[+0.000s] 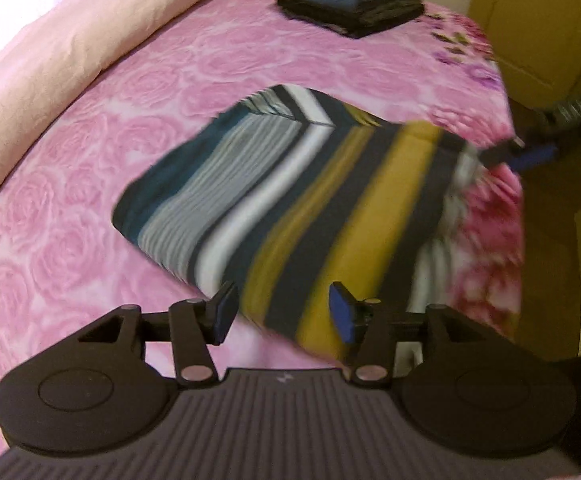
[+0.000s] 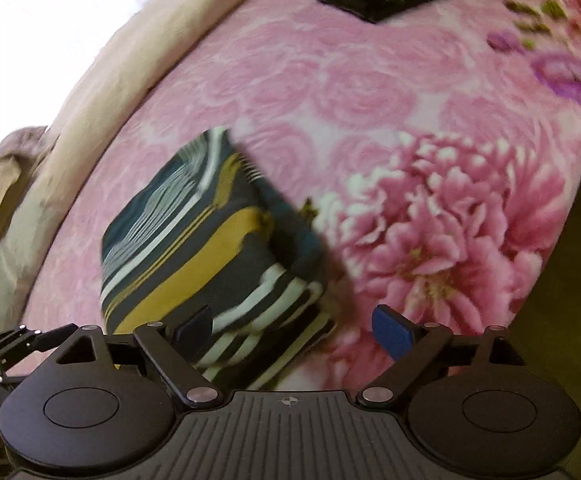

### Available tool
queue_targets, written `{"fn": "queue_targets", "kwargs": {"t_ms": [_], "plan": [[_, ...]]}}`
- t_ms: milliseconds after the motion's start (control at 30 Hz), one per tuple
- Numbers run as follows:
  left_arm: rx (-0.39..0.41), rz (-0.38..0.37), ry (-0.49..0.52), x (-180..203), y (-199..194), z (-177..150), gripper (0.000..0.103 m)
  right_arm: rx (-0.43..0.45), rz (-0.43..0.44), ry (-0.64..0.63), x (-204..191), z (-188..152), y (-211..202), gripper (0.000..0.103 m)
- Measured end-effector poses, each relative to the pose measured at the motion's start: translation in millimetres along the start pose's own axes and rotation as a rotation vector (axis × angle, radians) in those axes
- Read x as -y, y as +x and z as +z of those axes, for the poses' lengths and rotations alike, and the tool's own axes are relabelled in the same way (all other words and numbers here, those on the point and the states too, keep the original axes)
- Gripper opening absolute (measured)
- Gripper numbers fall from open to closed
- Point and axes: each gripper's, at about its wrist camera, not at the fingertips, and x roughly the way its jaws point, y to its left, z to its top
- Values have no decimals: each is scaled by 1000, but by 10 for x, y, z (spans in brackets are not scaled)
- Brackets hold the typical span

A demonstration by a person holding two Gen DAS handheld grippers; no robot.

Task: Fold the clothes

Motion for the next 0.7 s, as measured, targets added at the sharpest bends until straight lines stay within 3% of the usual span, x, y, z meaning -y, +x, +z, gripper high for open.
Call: {"fn": "queue_targets", "kwargs": {"t_ms": [200, 333, 467, 600, 700], "plan": [[42, 30, -63, 393, -151, -505, 53, -17, -70, -332, -387, -304, -102, 90], [86, 79, -81, 645, -128, -618, 54, -24, -86, -546, -530, -449, -81, 90], [152, 116, -163, 827, -14, -661, 58, -4, -53, -731, -553, -494, 10, 90], [184, 267, -210, 1054, 233, -678, 58, 73, 35, -959, -468, -544, 150, 90], [217, 401, -238, 1230, 402, -743, 58, 193, 96, -1163, -278, -673, 277, 90]]}}
